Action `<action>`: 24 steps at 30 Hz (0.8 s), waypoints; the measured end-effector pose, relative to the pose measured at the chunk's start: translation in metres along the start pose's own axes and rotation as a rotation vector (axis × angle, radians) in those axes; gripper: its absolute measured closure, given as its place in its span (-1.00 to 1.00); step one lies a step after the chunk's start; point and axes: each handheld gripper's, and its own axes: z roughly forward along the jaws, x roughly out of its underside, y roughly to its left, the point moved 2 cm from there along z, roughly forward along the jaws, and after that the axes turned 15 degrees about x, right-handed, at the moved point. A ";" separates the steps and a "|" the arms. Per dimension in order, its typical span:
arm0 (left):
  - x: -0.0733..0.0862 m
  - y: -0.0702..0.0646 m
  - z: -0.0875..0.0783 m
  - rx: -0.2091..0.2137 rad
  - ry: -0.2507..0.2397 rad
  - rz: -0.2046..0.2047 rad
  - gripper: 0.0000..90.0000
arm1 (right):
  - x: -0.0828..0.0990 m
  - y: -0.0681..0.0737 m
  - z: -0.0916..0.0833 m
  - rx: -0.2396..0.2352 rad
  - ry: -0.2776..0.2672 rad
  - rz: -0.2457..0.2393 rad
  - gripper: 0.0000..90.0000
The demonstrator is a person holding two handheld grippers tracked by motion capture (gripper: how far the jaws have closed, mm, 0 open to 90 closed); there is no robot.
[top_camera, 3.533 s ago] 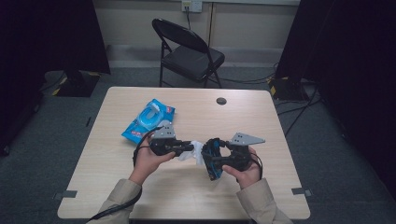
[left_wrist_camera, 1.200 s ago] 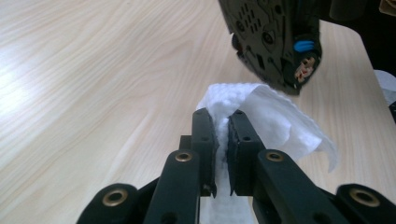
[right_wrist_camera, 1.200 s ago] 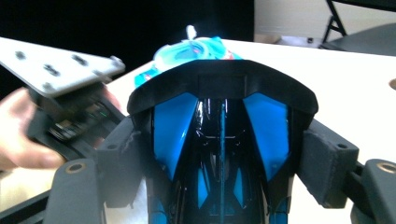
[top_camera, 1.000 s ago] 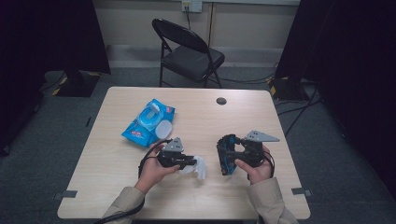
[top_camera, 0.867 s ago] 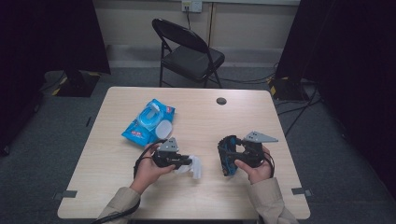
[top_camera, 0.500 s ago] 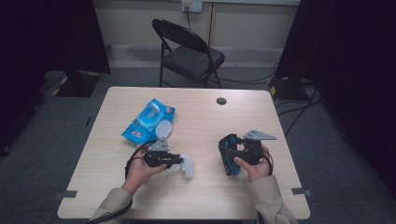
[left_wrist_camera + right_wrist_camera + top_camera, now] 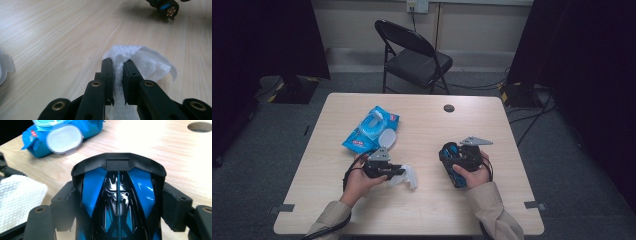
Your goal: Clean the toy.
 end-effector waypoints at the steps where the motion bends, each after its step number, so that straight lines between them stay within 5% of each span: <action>1: 0.001 0.000 0.000 0.001 0.000 -0.002 0.79 | 0.000 0.000 0.002 0.004 0.002 0.000 -0.44; 24: 0.002 0.001 0.003 0.004 -0.001 0.000 0.75 | 0.004 0.005 0.029 0.054 0.070 -0.029 -0.44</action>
